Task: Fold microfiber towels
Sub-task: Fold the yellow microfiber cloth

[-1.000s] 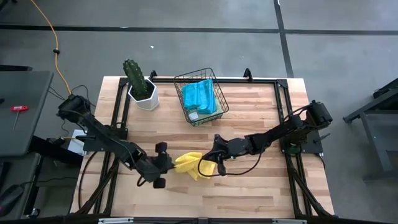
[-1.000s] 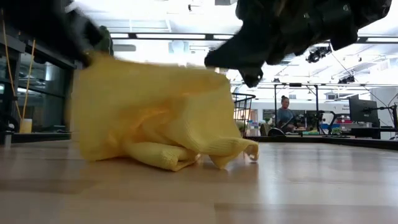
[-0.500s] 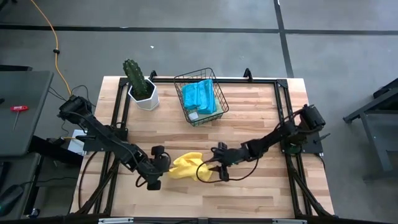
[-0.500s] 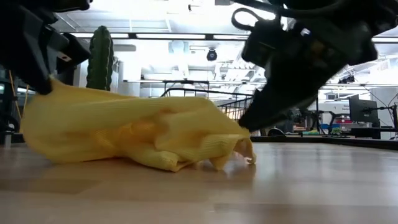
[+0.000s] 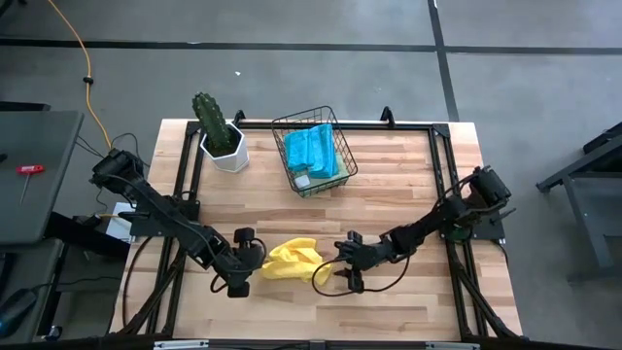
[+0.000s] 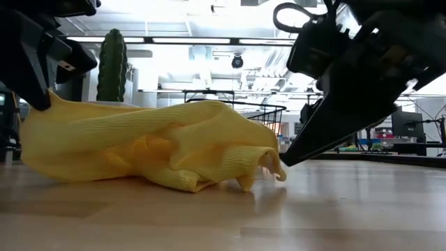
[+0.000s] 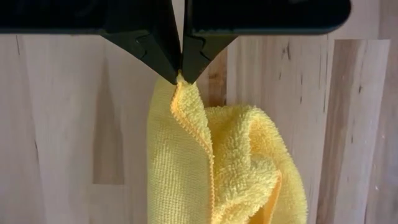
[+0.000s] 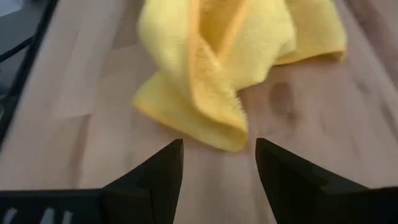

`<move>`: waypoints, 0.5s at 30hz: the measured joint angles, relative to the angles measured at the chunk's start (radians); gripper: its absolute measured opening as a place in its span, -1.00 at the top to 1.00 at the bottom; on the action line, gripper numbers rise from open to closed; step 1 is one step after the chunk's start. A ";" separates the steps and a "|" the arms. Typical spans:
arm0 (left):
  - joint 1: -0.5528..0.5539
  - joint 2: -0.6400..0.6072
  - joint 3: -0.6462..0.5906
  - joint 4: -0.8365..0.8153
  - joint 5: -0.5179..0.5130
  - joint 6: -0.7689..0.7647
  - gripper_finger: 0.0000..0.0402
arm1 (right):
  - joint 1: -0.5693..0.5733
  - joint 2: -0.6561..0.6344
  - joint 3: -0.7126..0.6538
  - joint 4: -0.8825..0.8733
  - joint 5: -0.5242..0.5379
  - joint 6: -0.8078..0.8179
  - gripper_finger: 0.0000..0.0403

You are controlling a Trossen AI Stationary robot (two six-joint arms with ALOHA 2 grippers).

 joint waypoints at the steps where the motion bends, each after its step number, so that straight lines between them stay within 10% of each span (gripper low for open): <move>1: 0.000 0.000 0.000 0.000 0.000 0.000 1.00 | -0.001 0.004 0.000 0.002 0.015 0.000 0.04; 15: -0.001 0.000 0.000 0.000 -0.002 0.000 1.00 | -0.023 0.160 0.001 0.264 -0.027 -0.038 0.05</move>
